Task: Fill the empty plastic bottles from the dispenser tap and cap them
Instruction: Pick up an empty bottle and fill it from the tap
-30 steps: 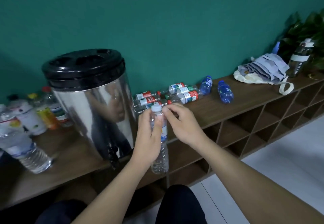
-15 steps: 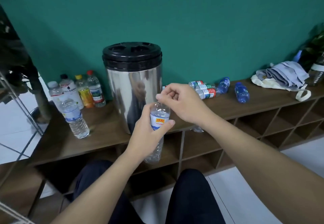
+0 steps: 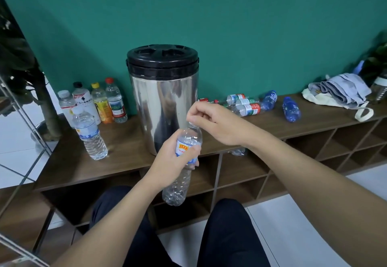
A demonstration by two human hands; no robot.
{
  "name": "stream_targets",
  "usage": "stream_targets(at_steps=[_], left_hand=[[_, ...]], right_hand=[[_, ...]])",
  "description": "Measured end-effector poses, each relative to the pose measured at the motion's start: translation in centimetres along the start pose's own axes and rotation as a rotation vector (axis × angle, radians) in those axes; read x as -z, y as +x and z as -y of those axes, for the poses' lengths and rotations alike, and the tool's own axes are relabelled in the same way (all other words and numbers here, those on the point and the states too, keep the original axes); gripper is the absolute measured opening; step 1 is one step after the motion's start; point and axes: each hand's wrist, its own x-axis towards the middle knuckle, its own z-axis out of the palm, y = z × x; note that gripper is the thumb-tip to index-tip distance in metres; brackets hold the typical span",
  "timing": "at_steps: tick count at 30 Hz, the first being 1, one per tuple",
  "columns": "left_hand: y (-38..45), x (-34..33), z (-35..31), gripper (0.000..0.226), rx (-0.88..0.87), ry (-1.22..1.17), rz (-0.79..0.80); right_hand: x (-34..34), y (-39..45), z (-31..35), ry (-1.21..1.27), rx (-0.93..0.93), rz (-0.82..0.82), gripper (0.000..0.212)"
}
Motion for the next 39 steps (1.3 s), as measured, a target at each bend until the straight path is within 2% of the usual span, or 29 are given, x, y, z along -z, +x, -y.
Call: stream_targets(at_steps=[4,9,12,16,21,25,32,35,39], left_hand=[[-0.6,0.1,1.2,0.034,0.022,0.011,0.042],[-0.9,0.2,2.6,0.040,0.017,0.129,0.038],[-1.1,0.0,3.5,0.044,0.051,0.178,0.090],[-1.5,0.1,5.0,0.042,0.070,0.147,0.111],[-2.1,0.7,8.0,0.043,0.204,-0.002,0.184],[-2.4,0.7,11.2,0.042,0.246,-0.007,0.171],[-2.1,1.4,15.5,0.046,0.292,0.049,0.160],[-2.0,2.1,17.0,0.048,0.334,0.078,0.177],[-1.7,2.7,18.7,0.057,0.377,0.111,0.184]], right_hand=[[0.2,-0.4,-0.7,-0.084,0.008,0.096,0.016],[-0.9,-0.6,-2.1,-0.166,-0.093,-0.043,0.050],[-1.9,-1.1,-3.2,-0.198,-0.109,0.011,0.038],[-2.4,-1.8,-4.0,0.011,-0.093,0.141,0.011],[-4.2,-2.4,-6.2,0.036,-0.090,0.167,0.022],[-6.0,-2.3,-8.9,0.113,-0.176,0.054,0.022],[-9.5,0.7,-14.4,-0.147,-0.357,-0.099,0.016],[-11.1,1.9,-16.5,-0.273,-0.416,-0.102,0.013],[-12.9,2.9,-18.3,-0.348,-0.469,-0.101,0.023]])
